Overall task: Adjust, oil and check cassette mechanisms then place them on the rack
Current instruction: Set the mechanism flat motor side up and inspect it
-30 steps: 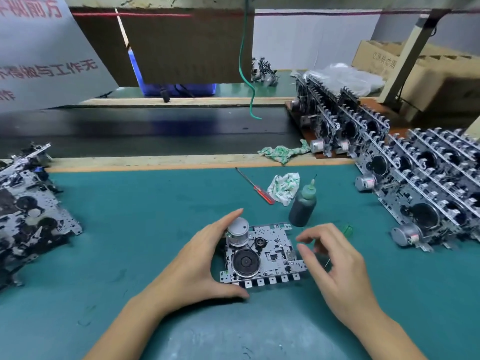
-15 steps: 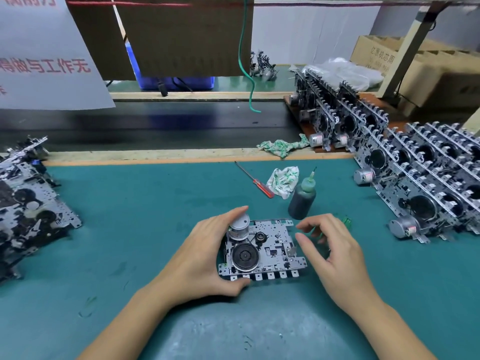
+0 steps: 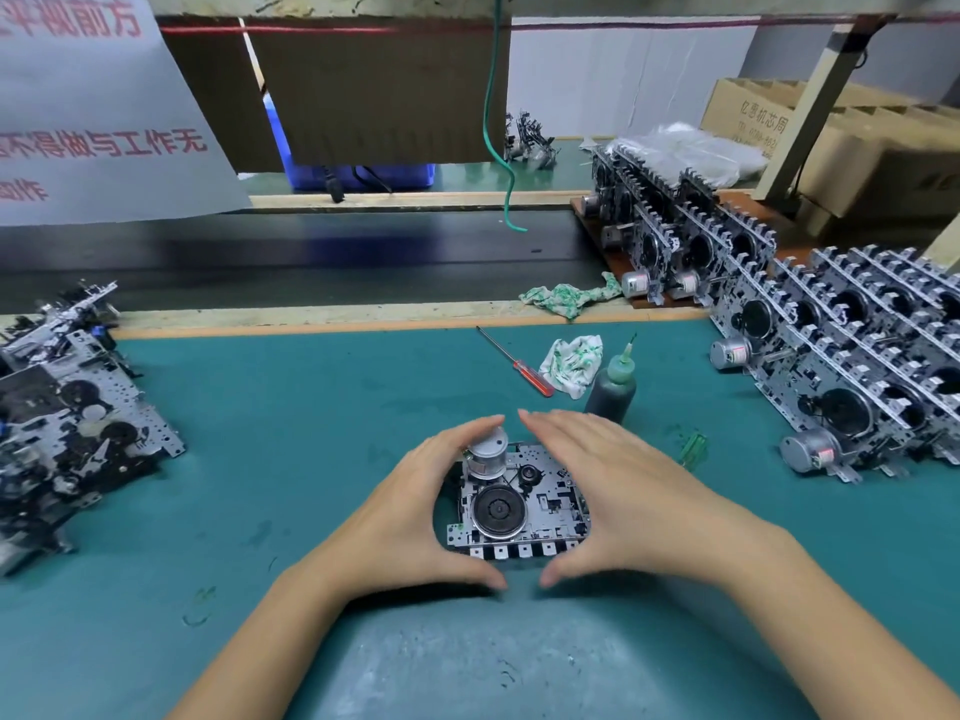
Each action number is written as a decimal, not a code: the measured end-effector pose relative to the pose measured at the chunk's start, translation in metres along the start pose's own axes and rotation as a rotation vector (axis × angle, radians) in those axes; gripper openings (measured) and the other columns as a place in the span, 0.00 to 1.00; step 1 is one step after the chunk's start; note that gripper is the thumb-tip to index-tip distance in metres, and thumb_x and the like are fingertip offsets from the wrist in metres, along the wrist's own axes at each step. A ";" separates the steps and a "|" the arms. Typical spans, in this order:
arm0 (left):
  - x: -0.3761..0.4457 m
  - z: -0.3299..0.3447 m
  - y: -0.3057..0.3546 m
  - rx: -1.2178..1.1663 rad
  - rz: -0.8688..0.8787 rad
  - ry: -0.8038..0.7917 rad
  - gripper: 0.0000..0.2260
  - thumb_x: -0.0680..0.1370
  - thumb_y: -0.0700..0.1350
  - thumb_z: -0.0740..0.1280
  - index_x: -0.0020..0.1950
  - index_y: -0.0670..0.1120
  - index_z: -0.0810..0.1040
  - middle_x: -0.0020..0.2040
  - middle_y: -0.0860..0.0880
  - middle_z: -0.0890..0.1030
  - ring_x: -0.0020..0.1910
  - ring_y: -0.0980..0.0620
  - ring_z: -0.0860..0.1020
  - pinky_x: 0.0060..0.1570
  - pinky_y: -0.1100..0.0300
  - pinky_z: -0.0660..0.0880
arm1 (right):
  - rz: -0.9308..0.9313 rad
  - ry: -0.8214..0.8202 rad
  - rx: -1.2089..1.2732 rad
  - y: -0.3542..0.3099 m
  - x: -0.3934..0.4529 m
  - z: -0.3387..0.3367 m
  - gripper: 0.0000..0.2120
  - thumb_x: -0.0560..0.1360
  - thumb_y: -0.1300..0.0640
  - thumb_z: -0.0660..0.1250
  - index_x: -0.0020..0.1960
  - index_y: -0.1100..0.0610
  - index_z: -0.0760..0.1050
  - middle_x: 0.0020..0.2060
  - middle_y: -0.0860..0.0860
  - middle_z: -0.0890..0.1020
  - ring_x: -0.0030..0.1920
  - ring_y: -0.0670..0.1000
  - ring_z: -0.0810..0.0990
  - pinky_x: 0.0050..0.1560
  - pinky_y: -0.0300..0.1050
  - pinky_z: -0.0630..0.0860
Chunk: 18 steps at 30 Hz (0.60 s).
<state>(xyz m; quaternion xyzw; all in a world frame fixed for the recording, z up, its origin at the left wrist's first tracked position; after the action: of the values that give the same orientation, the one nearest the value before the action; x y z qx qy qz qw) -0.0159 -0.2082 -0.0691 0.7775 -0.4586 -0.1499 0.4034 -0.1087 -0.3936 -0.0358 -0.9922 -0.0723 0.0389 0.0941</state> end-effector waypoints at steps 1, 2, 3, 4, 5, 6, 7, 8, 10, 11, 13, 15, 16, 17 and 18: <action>0.000 0.000 -0.002 -0.035 -0.013 0.007 0.49 0.57 0.62 0.79 0.71 0.71 0.53 0.70 0.68 0.63 0.71 0.63 0.63 0.70 0.59 0.63 | 0.013 -0.039 -0.061 0.001 0.004 -0.001 0.62 0.57 0.27 0.70 0.77 0.51 0.42 0.75 0.44 0.54 0.73 0.43 0.49 0.70 0.34 0.39; 0.001 -0.001 -0.004 -0.066 -0.030 0.015 0.50 0.58 0.62 0.79 0.72 0.70 0.53 0.71 0.66 0.63 0.71 0.63 0.63 0.70 0.60 0.62 | 0.027 -0.075 -0.102 0.001 0.007 -0.001 0.62 0.56 0.28 0.71 0.77 0.53 0.44 0.74 0.46 0.57 0.73 0.45 0.53 0.71 0.38 0.43; 0.001 -0.001 -0.006 -0.094 -0.049 0.015 0.49 0.58 0.62 0.78 0.72 0.69 0.53 0.72 0.64 0.62 0.71 0.64 0.62 0.70 0.61 0.62 | 0.042 -0.102 -0.126 0.001 0.010 -0.002 0.61 0.56 0.29 0.72 0.77 0.54 0.47 0.72 0.47 0.60 0.72 0.47 0.57 0.72 0.41 0.49; 0.000 -0.001 -0.008 -0.111 -0.069 0.011 0.49 0.59 0.62 0.78 0.72 0.69 0.53 0.72 0.63 0.62 0.71 0.64 0.62 0.70 0.62 0.61 | 0.055 -0.117 -0.138 0.001 0.013 -0.003 0.59 0.56 0.30 0.73 0.76 0.55 0.51 0.70 0.47 0.64 0.70 0.48 0.62 0.71 0.44 0.57; 0.000 0.000 -0.008 -0.124 -0.092 -0.001 0.48 0.59 0.62 0.77 0.72 0.68 0.53 0.72 0.64 0.62 0.71 0.65 0.62 0.70 0.62 0.61 | 0.062 -0.121 -0.152 0.001 0.016 -0.004 0.56 0.56 0.30 0.73 0.74 0.55 0.55 0.66 0.47 0.68 0.67 0.50 0.67 0.66 0.46 0.65; 0.000 -0.001 -0.008 -0.136 -0.113 -0.013 0.47 0.60 0.62 0.76 0.72 0.68 0.52 0.72 0.64 0.63 0.71 0.66 0.61 0.70 0.63 0.60 | 0.055 -0.107 -0.184 0.000 0.018 -0.005 0.52 0.56 0.30 0.73 0.71 0.55 0.59 0.62 0.47 0.71 0.62 0.51 0.71 0.60 0.47 0.71; -0.004 -0.001 -0.011 -0.151 -0.126 -0.028 0.45 0.61 0.63 0.74 0.73 0.67 0.52 0.72 0.63 0.63 0.70 0.67 0.61 0.70 0.63 0.60 | 0.038 -0.086 -0.227 -0.002 0.019 -0.008 0.49 0.57 0.30 0.72 0.69 0.54 0.63 0.59 0.47 0.73 0.59 0.52 0.74 0.55 0.48 0.73; -0.001 -0.001 -0.008 -0.173 -0.127 -0.041 0.43 0.63 0.62 0.71 0.73 0.65 0.52 0.71 0.62 0.64 0.70 0.67 0.62 0.69 0.64 0.59 | 0.019 -0.060 -0.255 -0.002 0.019 -0.009 0.47 0.57 0.30 0.71 0.67 0.54 0.65 0.58 0.47 0.75 0.56 0.52 0.76 0.52 0.48 0.74; 0.005 -0.003 -0.006 -0.311 -0.167 -0.005 0.35 0.70 0.60 0.66 0.74 0.56 0.56 0.71 0.56 0.68 0.68 0.63 0.67 0.68 0.64 0.62 | 0.006 -0.016 -0.177 0.001 0.016 -0.013 0.44 0.56 0.30 0.71 0.65 0.52 0.68 0.56 0.45 0.78 0.54 0.51 0.77 0.52 0.47 0.73; 0.009 -0.005 -0.003 -0.479 -0.225 0.042 0.30 0.73 0.59 0.64 0.72 0.51 0.61 0.71 0.51 0.69 0.66 0.59 0.70 0.67 0.62 0.64 | 0.026 -0.009 -0.022 0.002 0.014 -0.015 0.42 0.55 0.31 0.72 0.64 0.49 0.69 0.55 0.42 0.79 0.54 0.48 0.78 0.53 0.45 0.73; 0.015 -0.004 0.001 -0.852 -0.280 -0.015 0.35 0.72 0.67 0.63 0.70 0.44 0.67 0.70 0.43 0.70 0.66 0.49 0.71 0.68 0.56 0.65 | 0.052 -0.041 0.526 -0.001 0.010 -0.017 0.36 0.54 0.36 0.76 0.59 0.45 0.74 0.53 0.37 0.81 0.54 0.40 0.79 0.56 0.37 0.74; 0.016 0.002 0.007 -1.146 -0.282 -0.178 0.51 0.62 0.76 0.64 0.70 0.38 0.68 0.66 0.38 0.70 0.63 0.41 0.70 0.67 0.51 0.62 | -0.027 -0.143 1.107 -0.012 0.008 -0.013 0.34 0.53 0.40 0.79 0.56 0.49 0.77 0.52 0.42 0.83 0.54 0.42 0.80 0.56 0.38 0.75; 0.020 0.005 0.009 -1.266 -0.330 -0.207 0.55 0.57 0.77 0.68 0.69 0.36 0.66 0.58 0.36 0.70 0.56 0.39 0.71 0.62 0.49 0.63 | -0.052 -0.194 1.316 -0.017 0.008 -0.007 0.39 0.52 0.37 0.79 0.57 0.56 0.76 0.53 0.49 0.83 0.54 0.47 0.80 0.56 0.42 0.76; 0.020 0.010 0.008 -1.363 -0.369 -0.213 0.57 0.54 0.76 0.70 0.69 0.37 0.64 0.45 0.35 0.72 0.44 0.40 0.74 0.55 0.49 0.66 | -0.055 -0.248 1.513 -0.023 0.008 -0.001 0.45 0.51 0.34 0.79 0.58 0.61 0.74 0.55 0.56 0.82 0.54 0.51 0.80 0.56 0.45 0.77; 0.026 0.016 0.010 -1.445 -0.383 -0.238 0.57 0.53 0.75 0.72 0.69 0.37 0.64 0.32 0.39 0.73 0.32 0.45 0.76 0.46 0.52 0.72 | -0.043 -0.307 1.693 -0.027 0.009 0.006 0.48 0.51 0.34 0.79 0.60 0.63 0.71 0.59 0.59 0.79 0.55 0.51 0.79 0.54 0.46 0.78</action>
<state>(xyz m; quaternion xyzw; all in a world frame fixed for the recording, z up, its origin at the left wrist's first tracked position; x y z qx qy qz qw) -0.0174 -0.2402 -0.0684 0.3642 -0.1434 -0.5637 0.7274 -0.1042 -0.3646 -0.0369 -0.5701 -0.0496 0.2118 0.7923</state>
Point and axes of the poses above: each hand's wrist, its own x-axis towards the middle knuckle, its own z-axis out of the palm, y = z × x, the point moved 2 cm from there along x, towards the middle knuckle
